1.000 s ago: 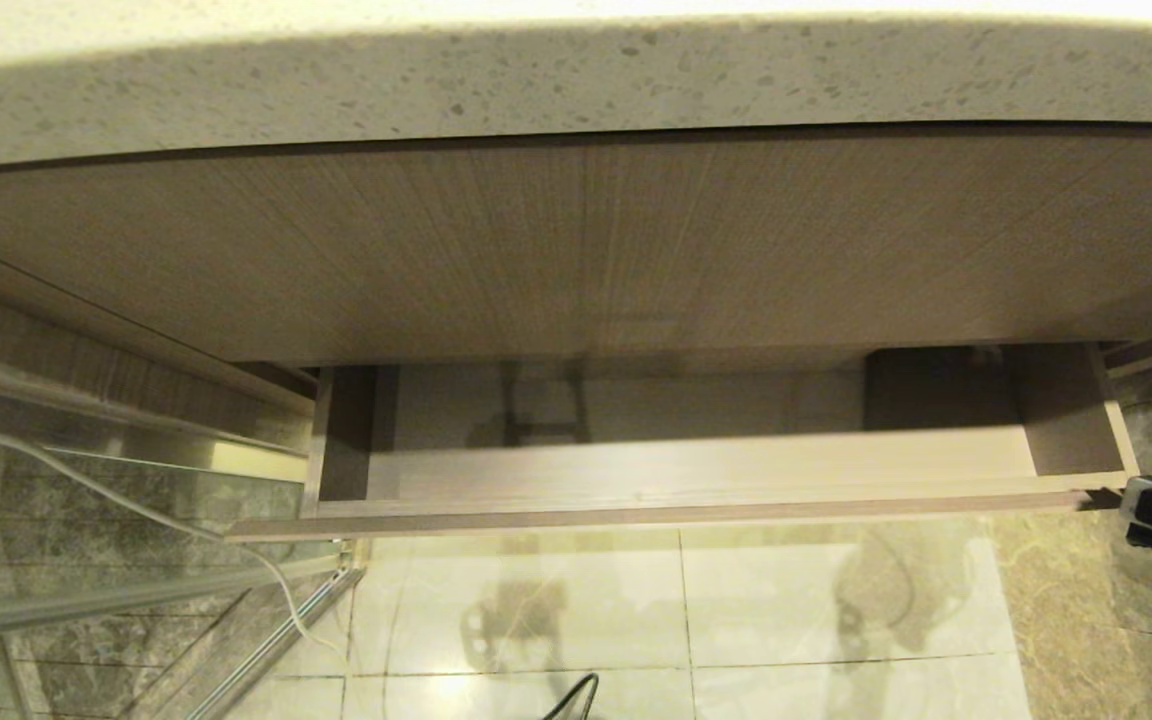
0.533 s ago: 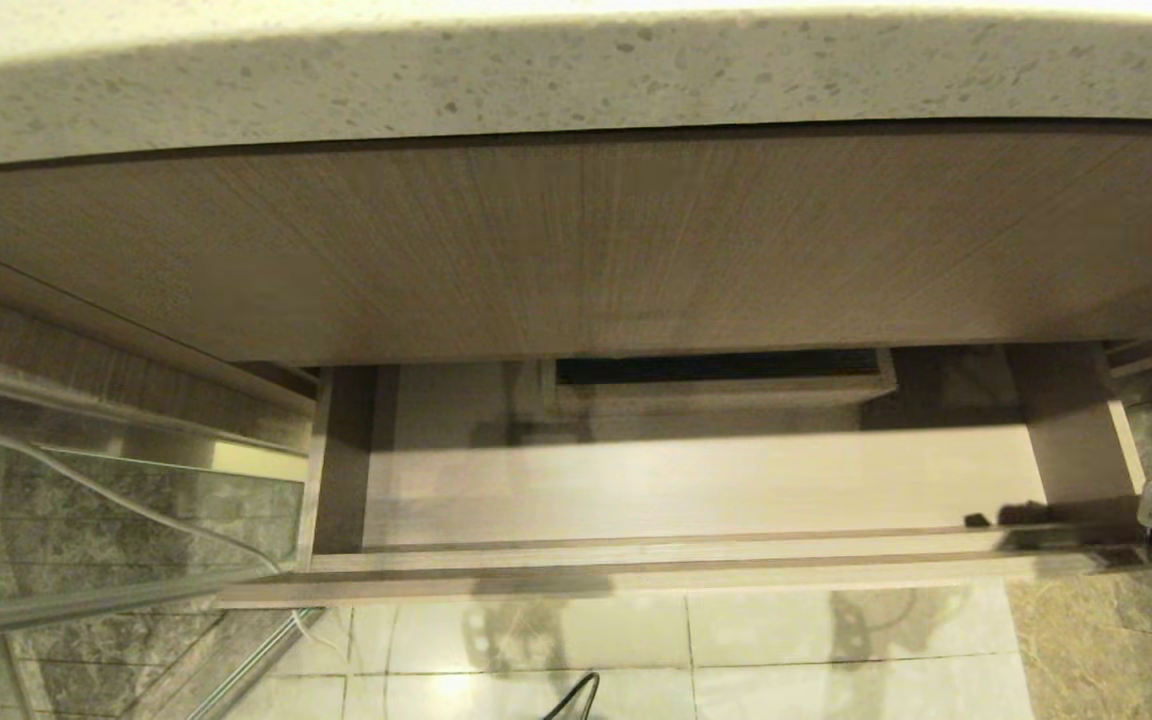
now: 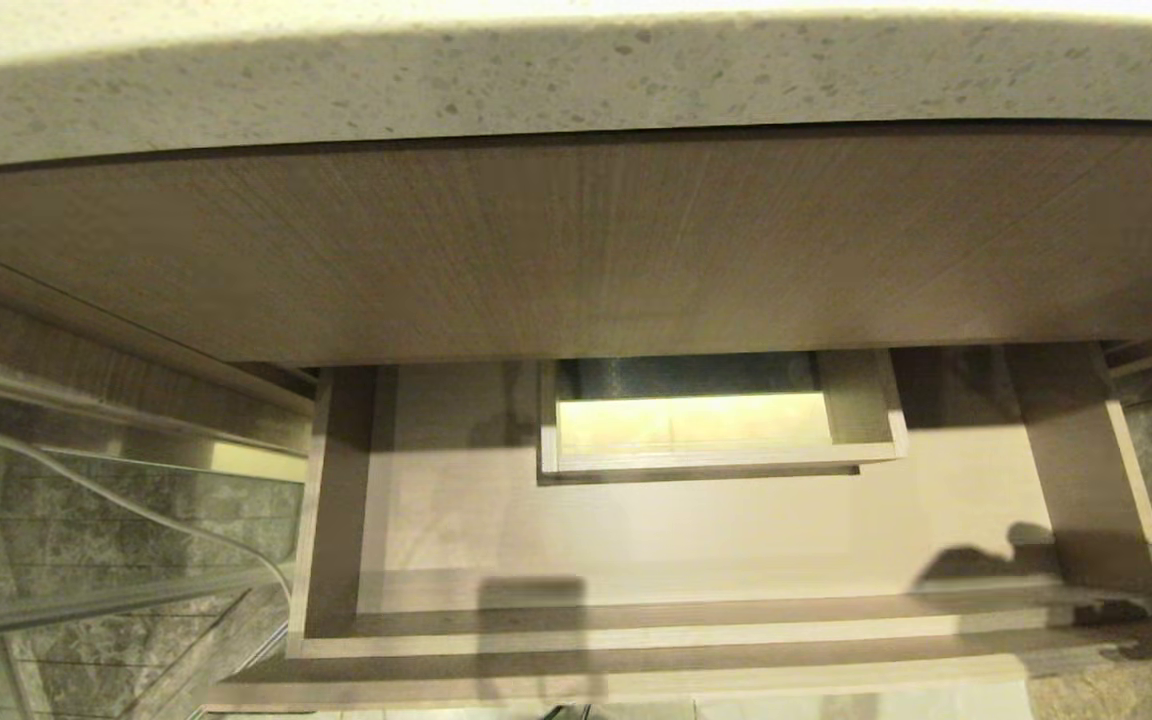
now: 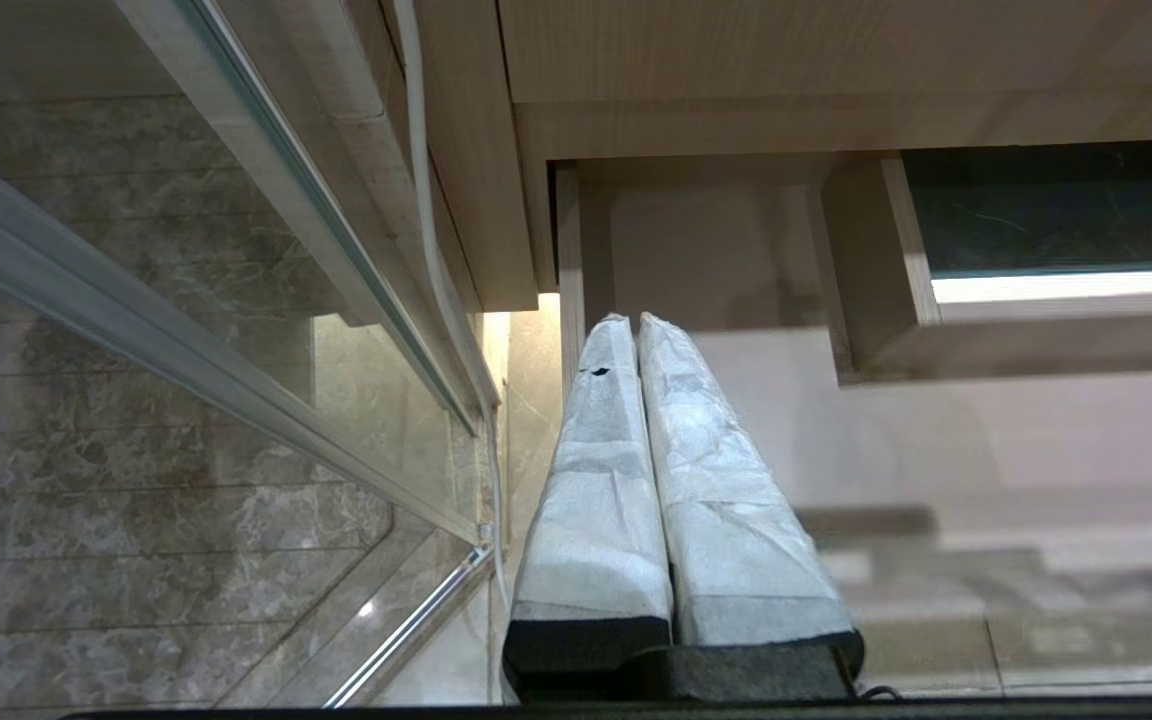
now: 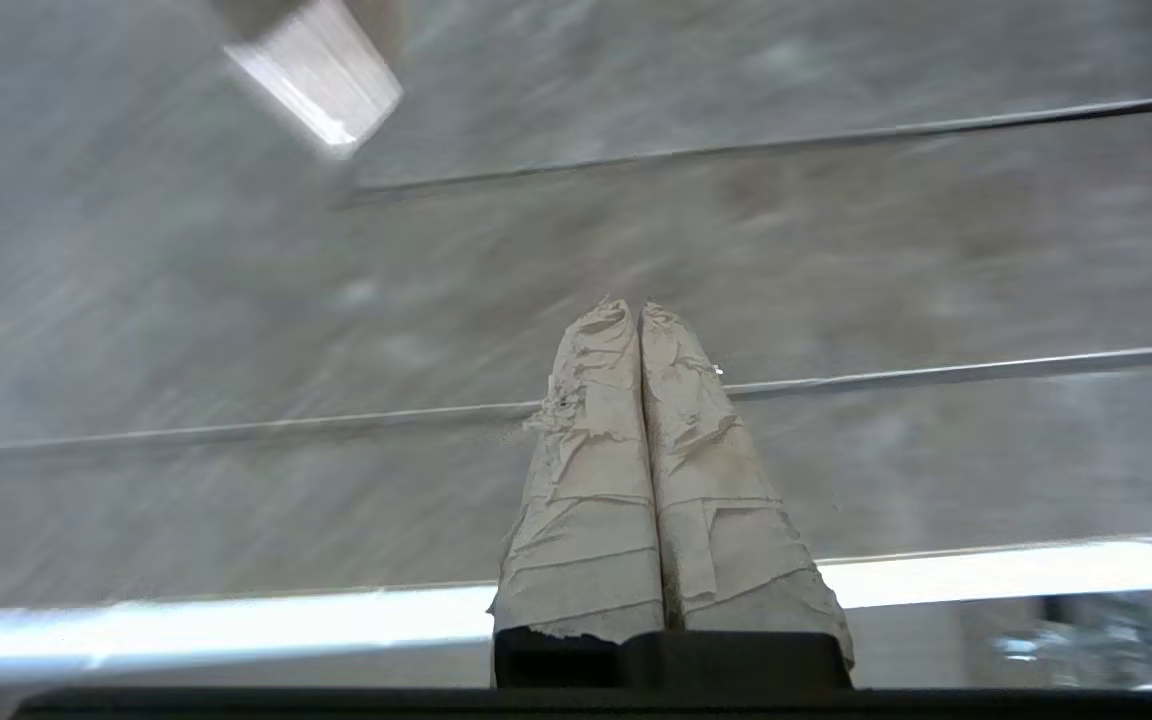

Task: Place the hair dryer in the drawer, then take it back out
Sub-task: Close the drawer

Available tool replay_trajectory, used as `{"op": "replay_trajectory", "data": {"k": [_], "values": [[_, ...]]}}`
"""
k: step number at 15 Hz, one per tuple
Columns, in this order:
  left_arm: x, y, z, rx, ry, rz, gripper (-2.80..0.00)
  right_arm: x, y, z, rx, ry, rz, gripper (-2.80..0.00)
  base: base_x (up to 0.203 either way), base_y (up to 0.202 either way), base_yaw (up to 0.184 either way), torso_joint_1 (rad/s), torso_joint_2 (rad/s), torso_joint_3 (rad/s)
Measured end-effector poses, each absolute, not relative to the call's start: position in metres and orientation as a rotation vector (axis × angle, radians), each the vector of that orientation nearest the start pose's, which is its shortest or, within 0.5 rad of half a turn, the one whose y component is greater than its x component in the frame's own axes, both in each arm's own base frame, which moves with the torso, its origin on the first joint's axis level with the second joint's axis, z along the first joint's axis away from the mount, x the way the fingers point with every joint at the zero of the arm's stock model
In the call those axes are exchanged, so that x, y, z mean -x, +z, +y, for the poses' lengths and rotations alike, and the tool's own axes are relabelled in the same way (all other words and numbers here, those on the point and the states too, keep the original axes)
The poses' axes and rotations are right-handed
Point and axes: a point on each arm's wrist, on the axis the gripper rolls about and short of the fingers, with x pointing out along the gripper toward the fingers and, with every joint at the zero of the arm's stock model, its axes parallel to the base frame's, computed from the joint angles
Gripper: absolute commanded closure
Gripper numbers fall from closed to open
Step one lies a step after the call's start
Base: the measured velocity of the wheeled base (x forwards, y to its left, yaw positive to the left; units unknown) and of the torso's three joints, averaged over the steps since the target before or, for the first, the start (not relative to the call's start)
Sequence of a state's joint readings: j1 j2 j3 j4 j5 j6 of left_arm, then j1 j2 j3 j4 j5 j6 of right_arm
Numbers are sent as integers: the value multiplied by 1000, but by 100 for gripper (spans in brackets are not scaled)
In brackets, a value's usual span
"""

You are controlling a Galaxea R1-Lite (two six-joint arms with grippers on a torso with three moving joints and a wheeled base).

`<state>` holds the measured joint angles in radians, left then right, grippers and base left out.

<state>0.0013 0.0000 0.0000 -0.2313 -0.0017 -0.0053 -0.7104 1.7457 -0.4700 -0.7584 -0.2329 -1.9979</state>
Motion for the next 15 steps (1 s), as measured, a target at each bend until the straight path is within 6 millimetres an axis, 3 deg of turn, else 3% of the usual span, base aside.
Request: {"op": "replay_trajectory", "data": {"k": [6,9,15], "values": [[26,99,0,5,-1,-231,0,-186,80,-173,1504,48,1465,0,0,0,0,0,0,0],[26,99,0,6,-1,-231,0,-180,63,-167,1308,110,1521,0,0,0,0,0,0,0],[26,99,0,5,-1,-232,0,-169,51,-155,997,296,1653,0,0,0,0,0,0,0]]}}
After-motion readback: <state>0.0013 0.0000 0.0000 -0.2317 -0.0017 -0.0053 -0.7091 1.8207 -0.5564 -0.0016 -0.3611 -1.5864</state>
